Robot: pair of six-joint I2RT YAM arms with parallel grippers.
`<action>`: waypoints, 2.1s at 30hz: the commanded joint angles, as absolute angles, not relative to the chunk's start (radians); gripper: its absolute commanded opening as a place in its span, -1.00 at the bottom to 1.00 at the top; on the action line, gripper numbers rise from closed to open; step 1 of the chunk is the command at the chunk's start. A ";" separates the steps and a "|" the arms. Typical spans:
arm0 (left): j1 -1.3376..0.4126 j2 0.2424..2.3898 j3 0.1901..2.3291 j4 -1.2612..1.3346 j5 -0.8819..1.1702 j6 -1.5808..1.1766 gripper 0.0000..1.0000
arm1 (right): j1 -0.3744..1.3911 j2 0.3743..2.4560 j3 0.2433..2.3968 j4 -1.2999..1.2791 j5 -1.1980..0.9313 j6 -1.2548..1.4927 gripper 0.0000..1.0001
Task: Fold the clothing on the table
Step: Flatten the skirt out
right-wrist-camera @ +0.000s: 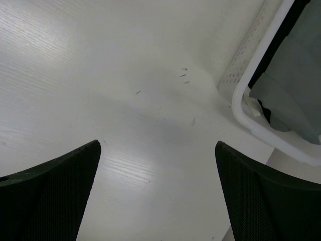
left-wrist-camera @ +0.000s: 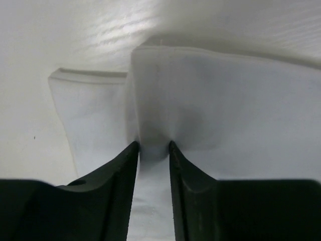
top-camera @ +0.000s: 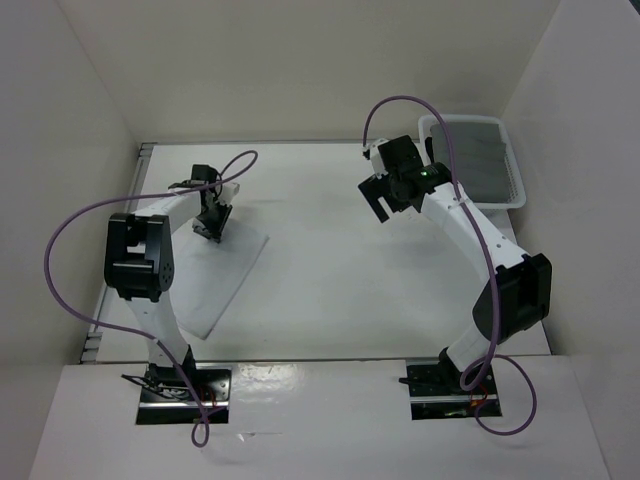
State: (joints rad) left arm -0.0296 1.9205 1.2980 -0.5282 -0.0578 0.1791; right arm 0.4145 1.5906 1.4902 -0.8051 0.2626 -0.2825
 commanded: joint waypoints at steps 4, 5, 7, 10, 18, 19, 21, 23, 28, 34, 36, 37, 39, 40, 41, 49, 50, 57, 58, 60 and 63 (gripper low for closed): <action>-0.034 1.974 1.307 -0.566 0.083 0.213 -0.42 | 0.414 1.562 1.486 -0.805 0.295 -0.290 0.97; -0.034 1.983 1.307 -0.566 0.093 0.213 -0.46 | 0.414 1.562 1.486 -0.805 0.295 -0.290 0.97; -0.044 1.983 1.307 -0.578 0.094 0.222 -0.63 | 0.414 1.571 1.486 -0.805 0.295 -0.290 0.97; -0.063 1.950 1.325 -0.615 0.094 0.222 -1.00 | 0.414 1.571 1.486 -0.796 0.304 -0.290 0.97; -0.063 1.806 2.059 -0.897 0.084 0.213 -1.00 | 0.414 1.562 1.477 -0.787 0.322 -0.290 0.97; -0.063 1.805 2.188 -0.932 0.084 0.213 -1.00 | 0.414 1.551 1.477 -0.787 0.331 -0.290 0.97; -0.063 1.837 2.485 -1.023 0.162 0.187 -1.00 | 0.414 1.542 1.468 -0.778 0.331 -0.290 0.97; -0.072 1.864 2.792 -1.131 0.221 0.173 -0.92 | 0.414 1.530 1.448 -0.778 0.331 -0.290 0.97; -0.115 1.744 2.545 -1.140 0.348 0.209 -0.72 | 0.414 1.508 1.427 -0.769 0.331 -0.290 0.97; -0.136 1.637 1.983 -1.096 0.431 0.273 -0.19 | 0.414 1.508 1.427 -0.769 0.331 -0.290 0.97; -0.163 1.565 1.826 -0.991 0.347 0.273 0.20 | 0.414 1.508 1.427 -0.769 0.322 -0.290 0.97; -0.163 1.546 1.753 -0.959 0.319 0.273 0.51 | 0.414 1.508 1.427 -0.769 0.322 -0.290 0.97; -0.186 1.525 1.573 -0.887 0.244 0.273 0.61 | 0.414 1.508 1.427 -0.769 0.312 -0.290 0.97; -0.186 1.525 1.533 -0.876 0.230 0.273 0.61 | 0.414 1.508 1.427 -0.769 0.311 -0.290 0.97; -0.186 1.525 1.499 -0.850 0.209 0.273 0.61 | 0.414 1.508 1.427 -0.769 0.311 -0.290 0.97; -0.207 1.574 1.417 -0.853 0.209 0.285 0.50 | 0.414 1.508 1.436 -0.778 0.302 -0.290 0.97; -0.219 1.574 1.417 -0.867 0.209 0.294 0.48 | 0.414 1.508 1.436 -0.778 0.302 -0.290 0.97; -0.449 1.774 1.184 -0.950 -0.226 0.344 0.48 | 0.414 1.517 1.436 -0.778 0.282 -0.290 0.97; -0.475 1.895 1.142 -0.925 -0.349 0.327 0.48 | 0.414 1.529 1.436 -0.778 0.282 -0.290 0.97; -0.517 2.006 1.080 -0.913 -0.624 0.272 0.32 | 0.414 1.542 1.436 -0.778 0.273 -0.290 0.97; -0.538 2.004 1.147 -0.913 -0.460 0.304 0.27 | 0.414 1.542 1.448 -0.787 0.273 -0.281 0.97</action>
State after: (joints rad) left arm -0.5362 1.9594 1.1751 -1.0088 -0.3981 0.3016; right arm 0.4145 1.5490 1.4319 -0.7952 0.2810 -0.2821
